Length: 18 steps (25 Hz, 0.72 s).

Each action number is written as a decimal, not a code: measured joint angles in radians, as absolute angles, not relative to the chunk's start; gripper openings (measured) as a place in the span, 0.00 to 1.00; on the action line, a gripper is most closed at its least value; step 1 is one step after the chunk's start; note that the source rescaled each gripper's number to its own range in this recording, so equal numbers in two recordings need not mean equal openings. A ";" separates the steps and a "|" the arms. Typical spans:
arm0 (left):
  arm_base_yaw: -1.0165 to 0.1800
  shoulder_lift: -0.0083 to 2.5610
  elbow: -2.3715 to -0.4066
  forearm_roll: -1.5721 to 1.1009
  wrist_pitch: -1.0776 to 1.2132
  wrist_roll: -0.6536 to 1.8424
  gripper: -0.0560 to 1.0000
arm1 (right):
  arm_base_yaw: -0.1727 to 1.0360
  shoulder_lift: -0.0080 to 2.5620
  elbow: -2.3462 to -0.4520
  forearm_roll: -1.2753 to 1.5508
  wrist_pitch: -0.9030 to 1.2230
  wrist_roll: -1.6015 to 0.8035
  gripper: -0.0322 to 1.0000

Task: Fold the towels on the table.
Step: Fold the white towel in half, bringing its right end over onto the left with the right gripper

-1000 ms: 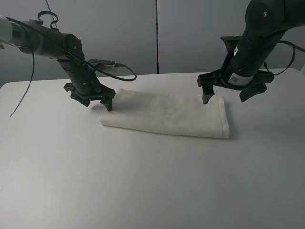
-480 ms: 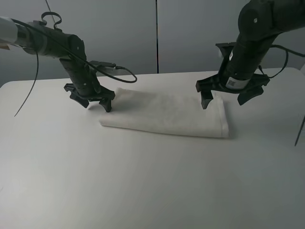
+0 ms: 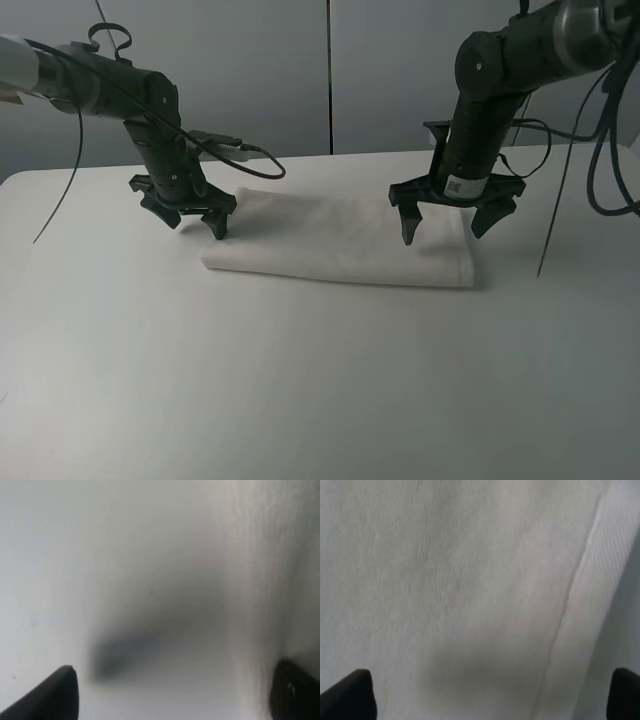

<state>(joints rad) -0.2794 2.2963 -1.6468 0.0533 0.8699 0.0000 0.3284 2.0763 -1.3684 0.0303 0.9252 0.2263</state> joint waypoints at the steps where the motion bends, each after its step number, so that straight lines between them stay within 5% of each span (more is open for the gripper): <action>1: -0.279 2.296 -1.647 0.055 0.870 0.000 0.98 | 0.322 2.087 -1.371 0.040 0.920 0.220 1.00; 18: -0.279 2.296 -1.647 0.057 0.872 0.011 0.98 | 0.299 2.157 -1.375 0.024 0.789 0.192 1.00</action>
<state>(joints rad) -0.2794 2.2963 -1.6468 0.0570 0.8723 0.0107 0.2993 2.1572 -1.3755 0.0242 0.7889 0.1916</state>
